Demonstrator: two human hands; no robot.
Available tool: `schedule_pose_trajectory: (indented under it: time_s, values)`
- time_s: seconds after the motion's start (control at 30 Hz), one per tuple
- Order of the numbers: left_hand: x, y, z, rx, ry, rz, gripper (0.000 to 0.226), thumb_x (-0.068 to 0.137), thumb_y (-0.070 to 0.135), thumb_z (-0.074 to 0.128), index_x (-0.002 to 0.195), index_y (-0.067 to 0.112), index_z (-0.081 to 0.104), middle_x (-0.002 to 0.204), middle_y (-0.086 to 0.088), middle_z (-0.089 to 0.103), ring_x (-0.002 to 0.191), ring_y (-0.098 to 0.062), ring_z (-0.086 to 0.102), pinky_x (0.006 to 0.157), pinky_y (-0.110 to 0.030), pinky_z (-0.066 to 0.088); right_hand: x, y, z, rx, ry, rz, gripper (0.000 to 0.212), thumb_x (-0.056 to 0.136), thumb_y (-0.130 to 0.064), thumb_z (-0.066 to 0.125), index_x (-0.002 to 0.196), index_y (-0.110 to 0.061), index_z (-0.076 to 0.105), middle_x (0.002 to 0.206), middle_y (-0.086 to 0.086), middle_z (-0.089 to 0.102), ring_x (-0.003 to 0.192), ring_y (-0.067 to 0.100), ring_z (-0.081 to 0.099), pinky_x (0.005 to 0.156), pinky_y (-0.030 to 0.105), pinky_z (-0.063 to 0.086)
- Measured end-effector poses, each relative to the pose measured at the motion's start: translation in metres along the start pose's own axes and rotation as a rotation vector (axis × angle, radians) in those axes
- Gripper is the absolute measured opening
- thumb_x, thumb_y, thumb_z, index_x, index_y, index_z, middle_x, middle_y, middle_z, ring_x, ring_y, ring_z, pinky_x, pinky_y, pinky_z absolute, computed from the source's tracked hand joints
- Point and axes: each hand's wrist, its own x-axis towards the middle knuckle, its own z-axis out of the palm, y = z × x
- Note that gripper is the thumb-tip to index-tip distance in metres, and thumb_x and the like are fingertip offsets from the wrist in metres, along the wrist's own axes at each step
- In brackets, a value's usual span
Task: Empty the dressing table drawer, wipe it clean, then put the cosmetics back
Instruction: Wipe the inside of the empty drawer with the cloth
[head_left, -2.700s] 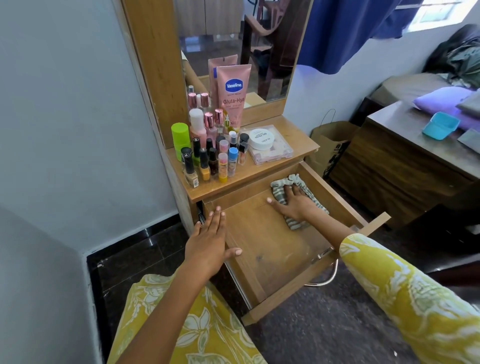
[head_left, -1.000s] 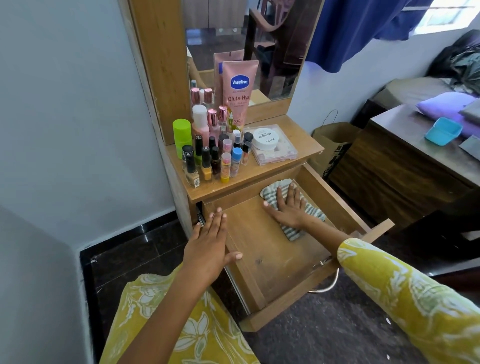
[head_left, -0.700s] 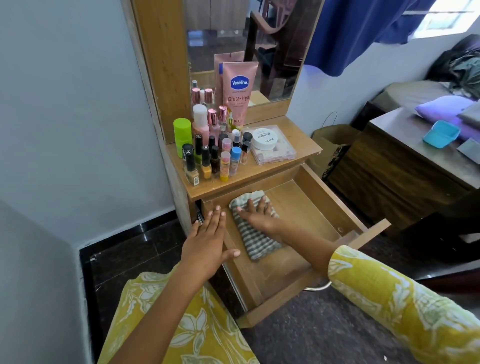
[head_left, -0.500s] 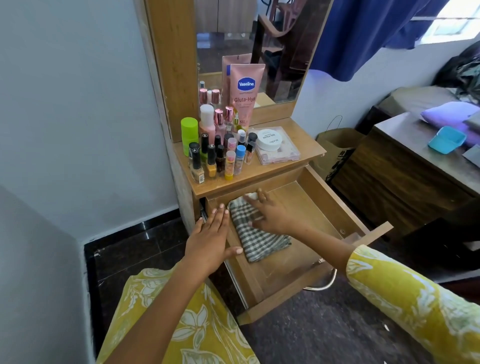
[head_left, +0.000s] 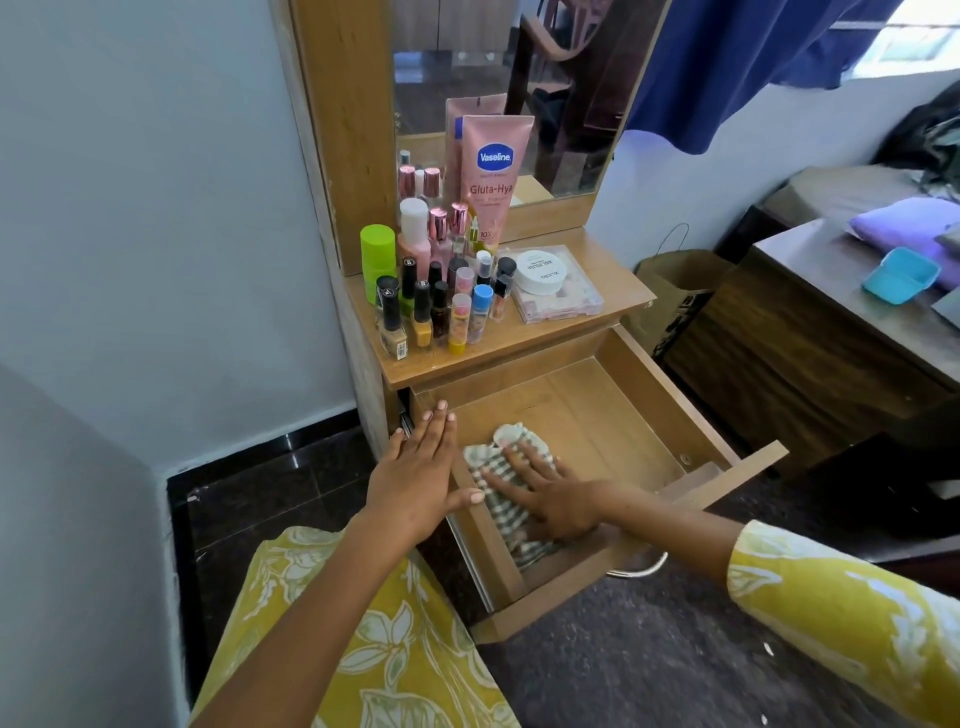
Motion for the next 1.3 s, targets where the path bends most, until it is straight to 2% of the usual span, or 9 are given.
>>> schedule_pose_trajectory:
  time_s: [0.27,0.43,0.63,0.73,0.83,0.97,1.1,1.2,1.3]
  values:
    - [0.0,0.0,0.001,-0.01,0.004,-0.009,0.091,0.091,0.061,0.033,0.144,0.012,-0.024,0.149,-0.005,-0.033,0.141,-0.017,-0.022,0.116,-0.039,-0.006,-0.039,0.102,-0.005,0.043,-0.03,0.333,0.089,0.092,-0.06,0.038,0.14,-0.032,-0.031,0.149,0.012,-0.039,0.138,0.031,-0.032,0.115,0.053,-0.005]
    - [-0.001,0.0,0.001,-0.016,0.005,-0.005,0.091,0.091,0.06,0.033,0.144,0.012,-0.023,0.149,-0.004,-0.033,0.141,-0.017,-0.022,0.116,-0.04,-0.005,-0.027,0.052,-0.006,0.036,-0.044,0.241,0.094,0.092,-0.06,0.036,0.138,-0.023,-0.037,0.142,0.021,-0.042,0.133,0.039,-0.036,0.113,0.057,-0.008]
    - [0.0,-0.001,0.0,-0.008,0.004,-0.001,0.09,0.092,0.06,0.033,0.144,0.012,-0.023,0.149,-0.004,-0.033,0.141,-0.017,-0.022,0.115,-0.039,-0.006,0.001,-0.026,0.0,0.004,-0.015,0.032,0.09,0.096,-0.043,0.044,0.14,-0.029,-0.033,0.139,0.015,-0.048,0.126,0.031,-0.044,0.112,0.055,-0.01]
    - [0.001,-0.001,0.0,-0.011,0.002,-0.003,0.091,0.091,0.06,0.033,0.145,0.012,-0.022,0.15,-0.004,-0.033,0.141,-0.017,-0.022,0.115,-0.039,-0.006,-0.008,-0.012,-0.016,0.053,0.005,-0.052,0.086,0.096,-0.037,0.048,0.145,-0.031,-0.023,0.147,0.013,-0.04,0.135,0.031,-0.036,0.116,0.055,-0.005]
    - [0.001,0.0,-0.001,-0.021,0.003,-0.008,0.091,0.091,0.06,0.033,0.146,0.012,-0.021,0.15,-0.004,-0.032,0.141,-0.017,-0.022,0.115,-0.039,-0.006,-0.013,0.009,-0.028,0.075,0.07,-0.096,0.096,0.087,-0.045,0.06,0.148,-0.031,-0.013,0.153,0.008,-0.03,0.141,0.03,-0.026,0.118,0.054,-0.002]
    - [0.001,-0.001,0.001,-0.01,0.011,-0.008,0.09,0.092,0.06,0.033,0.146,0.012,-0.021,0.15,-0.004,-0.032,0.141,-0.017,-0.022,0.116,-0.04,-0.006,-0.002,0.002,-0.01,-0.067,0.103,-0.074,0.115,0.076,-0.05,0.071,0.147,-0.032,-0.018,0.151,0.006,-0.035,0.138,0.029,-0.032,0.115,0.046,-0.009]
    - [0.0,-0.001,0.001,-0.01,0.009,-0.003,0.091,0.091,0.061,0.033,0.146,0.012,-0.021,0.15,-0.004,-0.032,0.141,-0.017,-0.022,0.115,-0.04,-0.006,-0.003,0.014,-0.007,-0.138,0.14,-0.03,0.122,0.071,-0.053,0.073,0.145,-0.034,-0.022,0.144,0.0,-0.039,0.139,0.026,-0.029,0.115,0.048,-0.008]
    - [0.0,0.0,0.001,-0.003,0.01,-0.002,0.09,0.091,0.061,0.032,0.146,0.012,-0.021,0.15,-0.004,-0.032,0.141,-0.017,-0.021,0.115,-0.04,-0.006,-0.016,0.046,-0.011,-0.167,0.135,0.083,0.125,0.07,-0.049,0.075,0.144,-0.032,-0.024,0.141,-0.001,-0.039,0.14,0.024,-0.025,0.113,0.046,-0.01]
    - [0.0,0.0,0.001,-0.003,0.011,-0.007,0.09,0.091,0.061,0.031,0.145,0.012,-0.022,0.15,-0.005,-0.032,0.141,-0.017,-0.021,0.116,-0.041,-0.006,-0.036,0.088,-0.013,-0.181,0.099,0.23,0.126,0.071,-0.054,0.073,0.139,-0.031,-0.031,0.148,0.004,-0.035,0.143,0.028,-0.022,0.114,0.045,-0.009]
